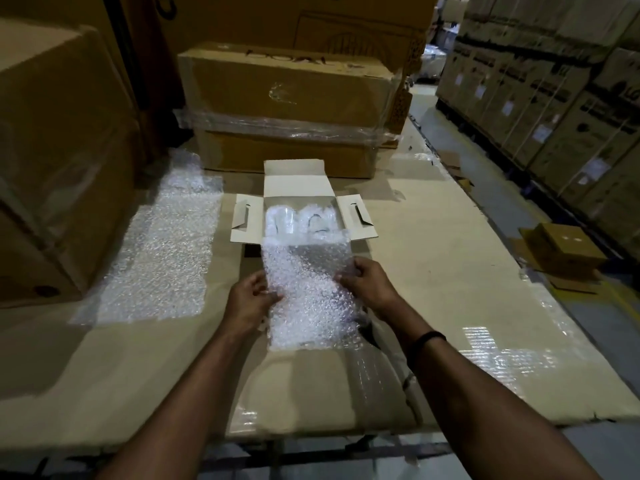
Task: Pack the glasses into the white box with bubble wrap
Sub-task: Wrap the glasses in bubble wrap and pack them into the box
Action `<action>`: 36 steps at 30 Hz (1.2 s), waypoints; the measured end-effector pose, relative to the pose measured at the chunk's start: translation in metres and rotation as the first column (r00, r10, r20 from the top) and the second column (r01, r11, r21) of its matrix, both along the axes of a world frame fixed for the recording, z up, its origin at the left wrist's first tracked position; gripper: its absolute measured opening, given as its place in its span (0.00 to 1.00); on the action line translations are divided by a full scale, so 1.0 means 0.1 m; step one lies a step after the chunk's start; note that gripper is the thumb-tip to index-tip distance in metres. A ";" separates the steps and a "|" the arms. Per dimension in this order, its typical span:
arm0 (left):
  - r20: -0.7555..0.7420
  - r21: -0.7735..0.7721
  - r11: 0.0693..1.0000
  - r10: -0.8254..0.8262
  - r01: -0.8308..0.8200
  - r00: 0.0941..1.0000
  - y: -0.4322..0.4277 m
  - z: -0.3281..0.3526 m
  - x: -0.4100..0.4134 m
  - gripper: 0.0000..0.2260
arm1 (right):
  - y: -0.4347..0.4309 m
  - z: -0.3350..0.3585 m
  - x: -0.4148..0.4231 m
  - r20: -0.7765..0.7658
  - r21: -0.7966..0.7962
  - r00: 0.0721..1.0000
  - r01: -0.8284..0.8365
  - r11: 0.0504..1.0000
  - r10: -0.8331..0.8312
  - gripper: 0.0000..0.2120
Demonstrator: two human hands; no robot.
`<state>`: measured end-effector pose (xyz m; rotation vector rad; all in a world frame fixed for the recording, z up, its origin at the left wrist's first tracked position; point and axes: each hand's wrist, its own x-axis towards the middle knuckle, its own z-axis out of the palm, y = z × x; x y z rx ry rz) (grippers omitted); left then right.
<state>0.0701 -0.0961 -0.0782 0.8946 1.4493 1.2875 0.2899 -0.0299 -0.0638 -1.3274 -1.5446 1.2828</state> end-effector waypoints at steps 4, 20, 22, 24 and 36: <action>-0.163 0.029 0.995 0.102 -0.099 0.981 0.04 0.01 -0.04 0.06 | 0.00 -0.07 0.00 0.024 0.029 1.000 0.002 1.000 -0.003 0.15; -0.039 0.172 0.985 0.022 -0.015 0.999 -0.03 -0.08 -0.33 0.14 | -0.18 -0.05 -0.02 0.562 0.353 0.827 -0.256 0.900 0.015 0.20; -0.440 0.243 0.942 -0.104 0.230 0.892 -0.04 -0.11 -0.35 0.19 | -0.24 -0.13 -0.17 0.726 0.297 0.680 -0.446 0.844 0.104 0.29; -0.820 0.086 0.874 -0.210 0.477 0.532 -0.03 -0.20 -0.34 0.27 | -0.30 -0.29 -0.26 0.856 0.179 0.494 -0.562 0.807 0.154 0.37; -0.898 -0.323 0.780 -0.431 0.536 0.087 -0.09 -0.33 -0.45 0.38 | -0.48 -0.42 -0.10 0.910 0.065 0.372 -0.565 0.823 0.184 0.40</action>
